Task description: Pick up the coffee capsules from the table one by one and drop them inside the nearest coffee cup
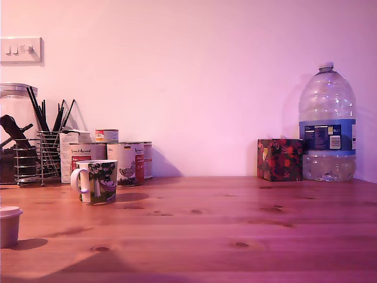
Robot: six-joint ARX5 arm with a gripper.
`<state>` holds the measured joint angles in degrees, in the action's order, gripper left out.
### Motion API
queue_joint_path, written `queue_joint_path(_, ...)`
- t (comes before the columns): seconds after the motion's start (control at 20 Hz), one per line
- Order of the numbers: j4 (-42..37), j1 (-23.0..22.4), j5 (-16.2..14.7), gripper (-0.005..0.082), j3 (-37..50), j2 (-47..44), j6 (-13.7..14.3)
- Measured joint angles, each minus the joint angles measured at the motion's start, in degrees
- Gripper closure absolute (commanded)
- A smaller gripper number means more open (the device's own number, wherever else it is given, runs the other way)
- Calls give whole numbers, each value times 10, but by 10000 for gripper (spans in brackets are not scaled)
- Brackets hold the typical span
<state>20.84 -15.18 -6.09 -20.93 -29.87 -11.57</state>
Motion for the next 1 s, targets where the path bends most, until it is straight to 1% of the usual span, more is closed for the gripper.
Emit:
queue_joint_path(0.05,13,-6,1,738,4,3,-2)
queue_joint_path(0.15,38,-21,3,737,5,2,-22)
queue_joint_path(0.35,47,-52,7,729,5,2,-46)
queue_joint_path(0.5,49,-59,11,711,5,2,-51)
queue_joint_path(0.55,49,-59,12,650,5,2,-53)
queue_joint_path(0.6,49,-59,12,540,5,2,-57)
queue_joint_path(0.65,49,-59,12,403,5,2,-61)
queue_joint_path(0.7,49,-59,13,287,5,1,-62)
queue_joint_path(0.75,49,-59,14,208,5,1,-62)
queue_joint_path(0.8,49,-59,15,171,5,0,-62)
queue_joint_path(1.0,49,-59,20,166,5,-27,-62)
